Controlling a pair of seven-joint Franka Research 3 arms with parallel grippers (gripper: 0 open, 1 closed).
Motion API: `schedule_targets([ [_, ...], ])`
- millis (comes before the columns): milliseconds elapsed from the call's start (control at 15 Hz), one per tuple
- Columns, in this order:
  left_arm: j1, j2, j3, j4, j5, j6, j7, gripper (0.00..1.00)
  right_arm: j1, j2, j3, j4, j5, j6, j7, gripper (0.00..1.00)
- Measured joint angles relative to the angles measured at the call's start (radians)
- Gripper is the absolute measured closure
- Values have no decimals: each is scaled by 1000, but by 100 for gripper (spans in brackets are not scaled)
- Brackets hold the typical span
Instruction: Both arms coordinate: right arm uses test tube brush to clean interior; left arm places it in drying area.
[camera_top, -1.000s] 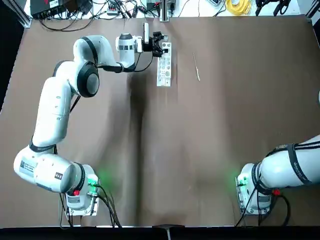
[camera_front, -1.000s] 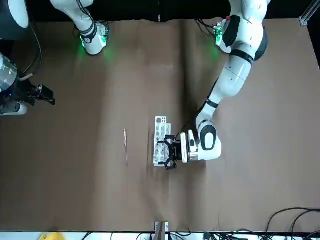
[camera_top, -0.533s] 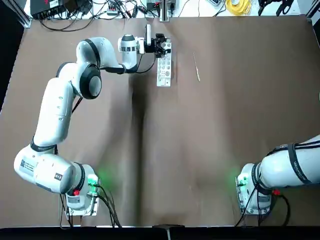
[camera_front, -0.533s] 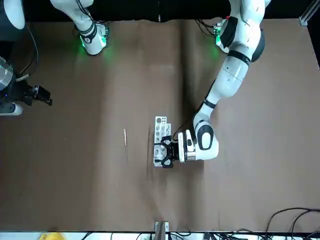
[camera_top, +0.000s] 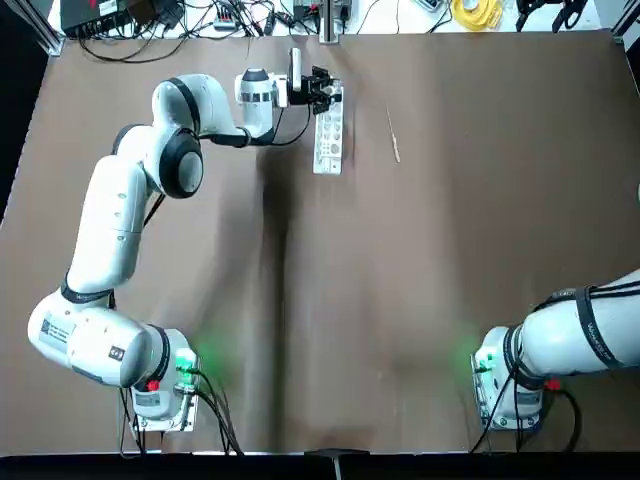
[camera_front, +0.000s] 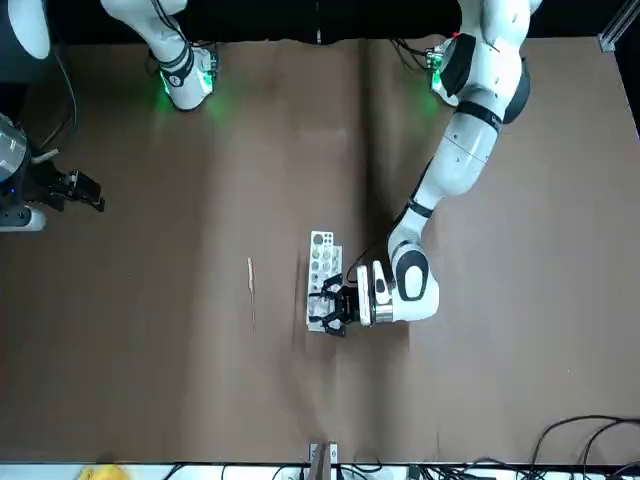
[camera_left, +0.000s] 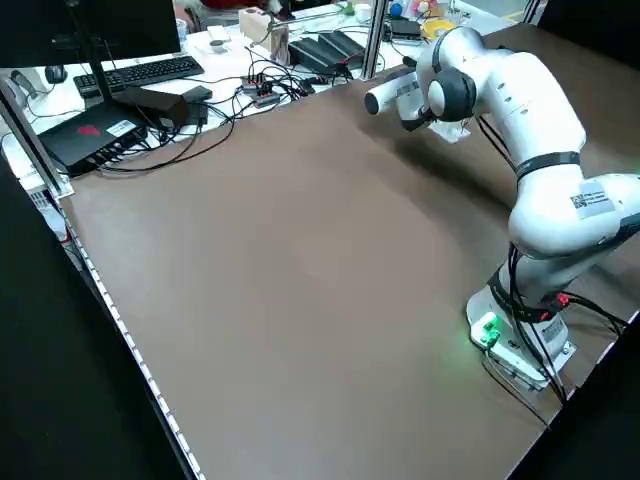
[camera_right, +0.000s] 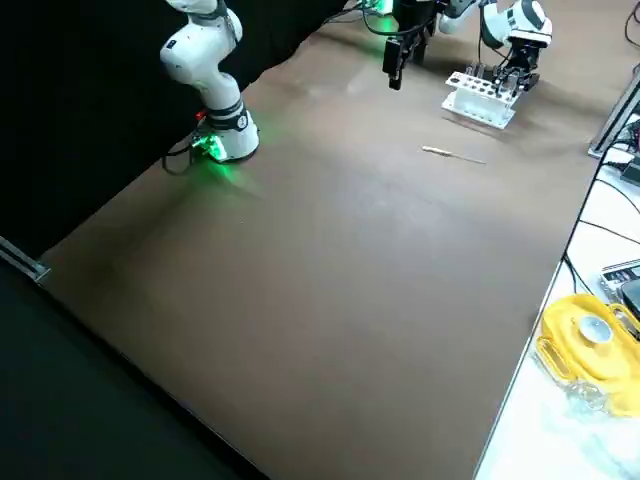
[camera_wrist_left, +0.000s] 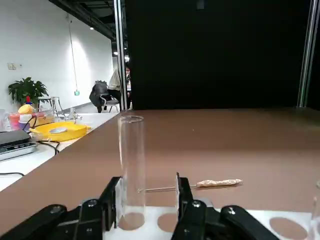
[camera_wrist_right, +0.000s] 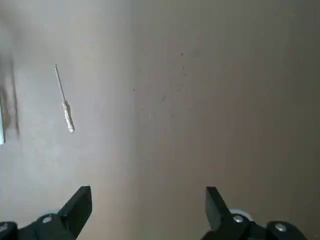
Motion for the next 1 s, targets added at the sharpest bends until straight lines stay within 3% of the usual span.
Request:
schedule_targets([
  [600,0,12,0,5,-2,1,1,46,0,0,1,0,0,0,0,0],
  [1000,-1,13,0,6,-5,3,1,61,1,1,2,0,0,0,0,0],
])
